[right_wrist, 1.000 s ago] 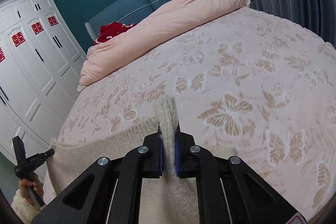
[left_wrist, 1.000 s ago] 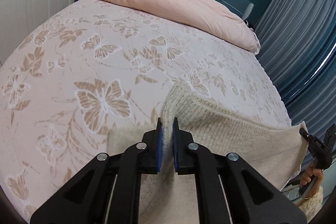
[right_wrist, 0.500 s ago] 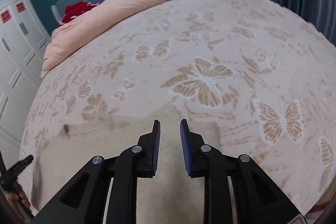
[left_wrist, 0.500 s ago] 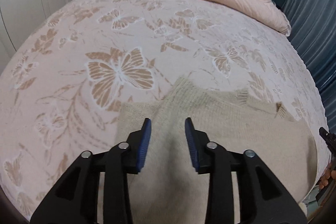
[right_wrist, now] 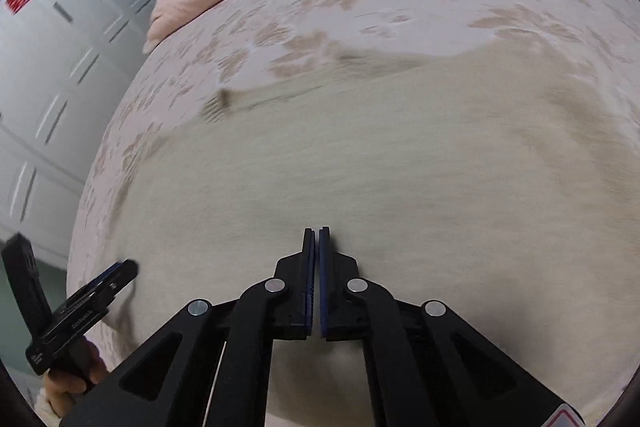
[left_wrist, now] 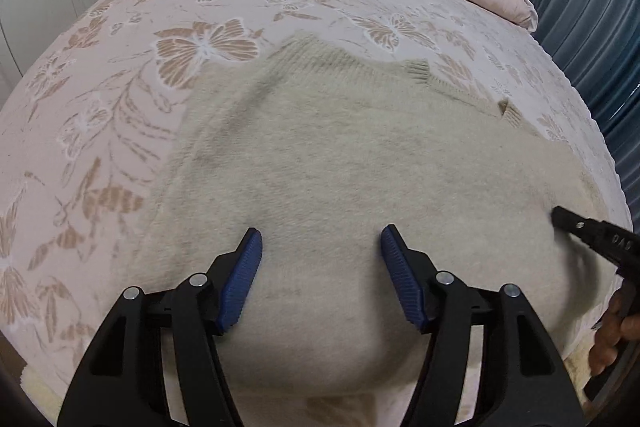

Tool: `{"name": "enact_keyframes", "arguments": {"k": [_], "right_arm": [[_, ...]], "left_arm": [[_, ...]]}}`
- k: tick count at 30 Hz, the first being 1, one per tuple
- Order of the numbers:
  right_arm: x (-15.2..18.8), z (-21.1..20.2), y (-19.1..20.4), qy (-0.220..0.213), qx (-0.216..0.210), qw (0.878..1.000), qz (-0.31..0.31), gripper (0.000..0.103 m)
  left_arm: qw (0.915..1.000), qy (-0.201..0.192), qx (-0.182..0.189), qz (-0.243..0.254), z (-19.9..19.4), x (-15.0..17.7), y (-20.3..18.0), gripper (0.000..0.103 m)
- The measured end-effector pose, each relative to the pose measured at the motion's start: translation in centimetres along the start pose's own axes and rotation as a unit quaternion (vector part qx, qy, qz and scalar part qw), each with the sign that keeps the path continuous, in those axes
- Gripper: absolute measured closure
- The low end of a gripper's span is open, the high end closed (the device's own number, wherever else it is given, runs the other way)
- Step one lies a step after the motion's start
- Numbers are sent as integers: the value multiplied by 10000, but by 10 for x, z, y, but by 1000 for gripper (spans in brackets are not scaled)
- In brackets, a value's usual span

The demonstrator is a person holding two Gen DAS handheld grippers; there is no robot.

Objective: Fold small clothes

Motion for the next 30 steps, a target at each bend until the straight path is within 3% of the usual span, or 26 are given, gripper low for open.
{"name": "enact_keyframes", "arguments": {"k": [2, 3, 6, 9, 12, 14, 16, 18, 20, 23, 25, 27, 28, 29, 30], "right_arm": [[-5, -13, -54, -76, 170, 9987, 473, 103], [-3, -23, -75, -86, 55, 9973, 730, 103], [8, -60, -103, -352, 173, 9941, 1014, 103], [27, -86, -109, -455, 184, 9932, 1054, 73], [54, -87, -102, -175, 22, 9956, 921, 50], [68, -78, -100, -25, 65, 9968, 799, 48], [76, -66, -104, 124, 68, 9952, 968, 43], [77, -55, -111, 351, -257, 9887, 1431, 41], [74, -48, -114, 491, -691, 9791, 1849, 39], [59, -40, -119, 363, -1054, 9658, 2340, 32], [50, -34, -121, 338, -1170, 9560, 2669, 31], [39, -30, -117, 278, -1206, 9547, 2706, 33], [34, -28, -112, 275, -1143, 9584, 2601, 53], [29, -25, -107, 333, -1094, 9625, 2460, 73], [24, -23, -99, 484, -1191, 9634, 2353, 83]], "left_arm": [[10000, 24, -13, 57, -3, 6, 6, 44], [10000, 14, -38, 86, -5, 8, 6, 44], [9997, 36, -185, 164, -17, 12, 2, 44], [9999, -2, -131, -23, -34, 19, 2, 37], [9964, -90, 271, -802, -50, 35, 15, 24], [9914, -40, 475, -1216, -53, 48, 23, 24], [9897, 45, 353, -1390, -54, 58, 29, 24], [9892, 71, 243, -1446, -55, 64, 32, 23], [9876, -23, 193, -1555, -57, 66, 35, 13], [9781, -342, 328, -2029, -51, 62, 48, 10], [9633, -228, 569, -2613, -34, 63, 61, 11], [9472, -210, 636, -3135, -25, 64, 72, 20], [9451, -275, 637, -3193, -27, 61, 76, 57], [9447, -176, 820, -3170, -26, 57, 75, 79], [9407, -149, 987, -3242, -30, 54, 76, 80]]}}
Point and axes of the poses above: each gripper's, at about its wrist camera, not at the fingertips, and z roughly the way its jaws point, y to its left, x to its underside, the point moved 5 cm from there along z, roughly the way its jaws point, and after that the axes turned 13 degrees about z, right-handed, at the moved point
